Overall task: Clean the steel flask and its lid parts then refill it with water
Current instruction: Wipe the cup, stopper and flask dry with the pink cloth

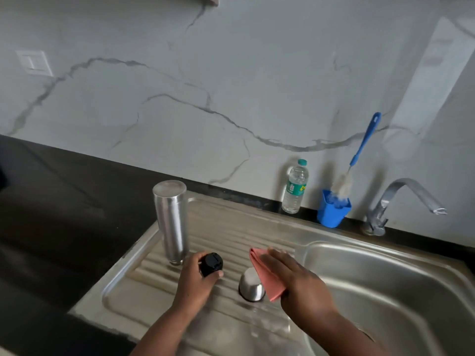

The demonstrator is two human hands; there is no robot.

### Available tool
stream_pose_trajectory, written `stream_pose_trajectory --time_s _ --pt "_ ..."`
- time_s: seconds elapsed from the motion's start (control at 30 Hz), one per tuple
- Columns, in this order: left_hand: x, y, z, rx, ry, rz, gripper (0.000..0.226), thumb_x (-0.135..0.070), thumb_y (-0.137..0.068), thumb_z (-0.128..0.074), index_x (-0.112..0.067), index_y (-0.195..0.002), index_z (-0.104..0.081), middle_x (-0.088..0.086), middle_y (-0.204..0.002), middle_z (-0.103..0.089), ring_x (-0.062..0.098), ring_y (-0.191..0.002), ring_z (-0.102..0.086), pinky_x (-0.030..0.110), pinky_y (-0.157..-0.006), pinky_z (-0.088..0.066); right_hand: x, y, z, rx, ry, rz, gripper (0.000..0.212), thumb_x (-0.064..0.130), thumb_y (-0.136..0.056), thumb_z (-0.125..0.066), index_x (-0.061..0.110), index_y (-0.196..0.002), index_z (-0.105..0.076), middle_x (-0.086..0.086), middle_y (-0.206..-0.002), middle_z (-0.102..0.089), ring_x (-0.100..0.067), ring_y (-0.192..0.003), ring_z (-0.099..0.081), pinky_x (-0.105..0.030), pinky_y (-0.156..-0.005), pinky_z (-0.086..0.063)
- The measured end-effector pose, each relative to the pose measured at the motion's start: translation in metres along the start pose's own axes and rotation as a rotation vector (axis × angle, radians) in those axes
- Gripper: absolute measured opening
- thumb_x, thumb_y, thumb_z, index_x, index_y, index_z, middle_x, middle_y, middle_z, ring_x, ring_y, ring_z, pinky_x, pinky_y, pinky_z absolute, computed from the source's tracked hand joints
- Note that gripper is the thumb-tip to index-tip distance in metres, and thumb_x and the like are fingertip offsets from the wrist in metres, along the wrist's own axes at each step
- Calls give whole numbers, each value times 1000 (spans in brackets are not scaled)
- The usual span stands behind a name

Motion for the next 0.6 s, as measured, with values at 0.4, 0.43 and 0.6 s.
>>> stream_pose_trajectory --time_s 0.4,0.43,0.6 --pt "-6 5 7 -4 -100 -182 73 -57 -66 -80 -21 -124 -57 -12 -115 -55 12 -103 -57 32 -89 -49 -11 -1 3 -56 -3 -129 97 0 -70 -66 57 -139 -31 20 -141 -49 -7 -129 -50 -17 -87 -45" --pt "-11 9 17 -61 -89 -214 70 -67 -66 -73 -22 -119 -59 -13 -110 -58 9 -96 -58 32 -84 -51 -10 -2 3 -58 -4 -129 92 0 -77 -58 63 -137 -26 24 -146 -40 -3 -136 -39 -16 -93 -40" --pt "-24 19 78 -329 96 -270 45 -72 -74 -64 -34 -90 -46 -3 -76 -47 12 -65 -47 20 -55 -45 -3 -8 8 -76 -42 -134 82 1 -82 -51 56 -138 -29 26 -149 -33 1 -139 -32 -14 -96 -37"
Point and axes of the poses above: each hand's wrist, its own y-axis away from the middle knuckle, its own z-axis out of the back of the hand, x = y × z, the point moved 10 cm from there along -y, towards the middle knuckle
